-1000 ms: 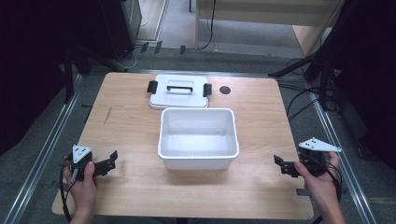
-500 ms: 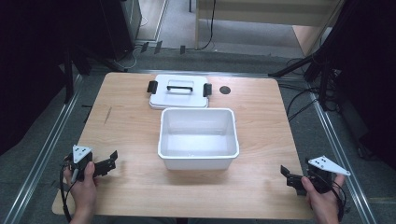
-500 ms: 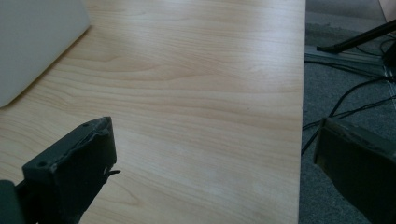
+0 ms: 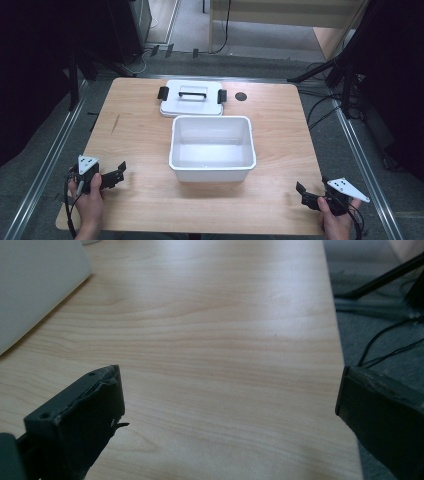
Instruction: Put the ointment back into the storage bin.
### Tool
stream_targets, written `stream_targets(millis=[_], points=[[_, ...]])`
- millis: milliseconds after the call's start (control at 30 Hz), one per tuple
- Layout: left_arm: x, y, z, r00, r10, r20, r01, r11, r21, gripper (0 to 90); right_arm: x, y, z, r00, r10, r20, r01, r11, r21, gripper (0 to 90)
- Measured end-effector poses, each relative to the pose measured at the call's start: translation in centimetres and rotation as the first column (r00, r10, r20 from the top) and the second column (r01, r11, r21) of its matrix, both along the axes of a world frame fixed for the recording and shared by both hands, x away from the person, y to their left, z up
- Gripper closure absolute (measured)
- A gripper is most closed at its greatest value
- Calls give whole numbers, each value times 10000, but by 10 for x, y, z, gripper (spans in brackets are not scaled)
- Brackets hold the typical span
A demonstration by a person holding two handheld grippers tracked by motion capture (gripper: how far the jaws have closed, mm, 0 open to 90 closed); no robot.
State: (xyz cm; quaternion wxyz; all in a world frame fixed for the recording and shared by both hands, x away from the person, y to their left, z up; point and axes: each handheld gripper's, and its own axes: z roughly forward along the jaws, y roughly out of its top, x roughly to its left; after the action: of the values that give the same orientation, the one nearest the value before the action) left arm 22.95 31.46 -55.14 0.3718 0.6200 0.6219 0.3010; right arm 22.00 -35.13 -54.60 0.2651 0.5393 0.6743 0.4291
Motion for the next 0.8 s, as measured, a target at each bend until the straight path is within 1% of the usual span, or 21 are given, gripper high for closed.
stream_targets(millis=[33, 67, 100, 133, 200, 267, 300, 433, 600, 767, 800], points=[[0, 0, 0, 10000, 3, -25, -3, 10000, -10, 6, -1, 1, 1, 9999, -35, 149, 35, 10000, 8, 0], [1, 0, 0, 10000, -25, -53, 25, 10000, -9, 6, -1, 0, 1, 9998, -17, 189, 13, 9998, 209, 0], [1, 0, 0, 10000, -25, -53, 25, 10000, -9, 5, -1, 0, 1, 9998, -17, 189, 13, 9998, 209, 0], [1, -1, 0, 10000, -16, -36, 16, 10000, 48, 5, 0, -1, 0, 9998, -146, 159, 140, 9993, 335, 0], [1, -1, 0, 10000, -12, -57, 13, 10000, 77, 5, 0, 0, 0, 9999, -152, 75, 150, 9995, 278, 0], [1, -2, 0, 9999, -53, -140, 55, 9999, 153, 6, 1, 2, 0, 10000, -13, 19, 12, 9999, 169, 0], [1, -2, 0, 9999, -47, -104, 49, 9999, 163, 6, 1, 2, -1, 10000, 17, 1, -17, 9999, 137, 0], [1, -2, -1, 10000, -11, -35, 11, 10000, 69, 5, 1, 0, -1, 10000, -16, -54, 18, 9994, 355, 0], [1, -2, 0, 10000, -44, -66, 45, 10000, 73, 6, 2, 4, -1, 9999, 64, -160, -65, 10000, -32, 0], [1, -2, 0, 10000, -36, -49, 37, 9999, 136, 6, 3, 2, -1, 9998, 11, -203, -8, 9999, 165, 0], [1, -2, 0, 10000, -29, -42, 30, 9999, 146, 5, 3, 3, -1, 9998, 28, -222, -25, 9999, 116, 0]])
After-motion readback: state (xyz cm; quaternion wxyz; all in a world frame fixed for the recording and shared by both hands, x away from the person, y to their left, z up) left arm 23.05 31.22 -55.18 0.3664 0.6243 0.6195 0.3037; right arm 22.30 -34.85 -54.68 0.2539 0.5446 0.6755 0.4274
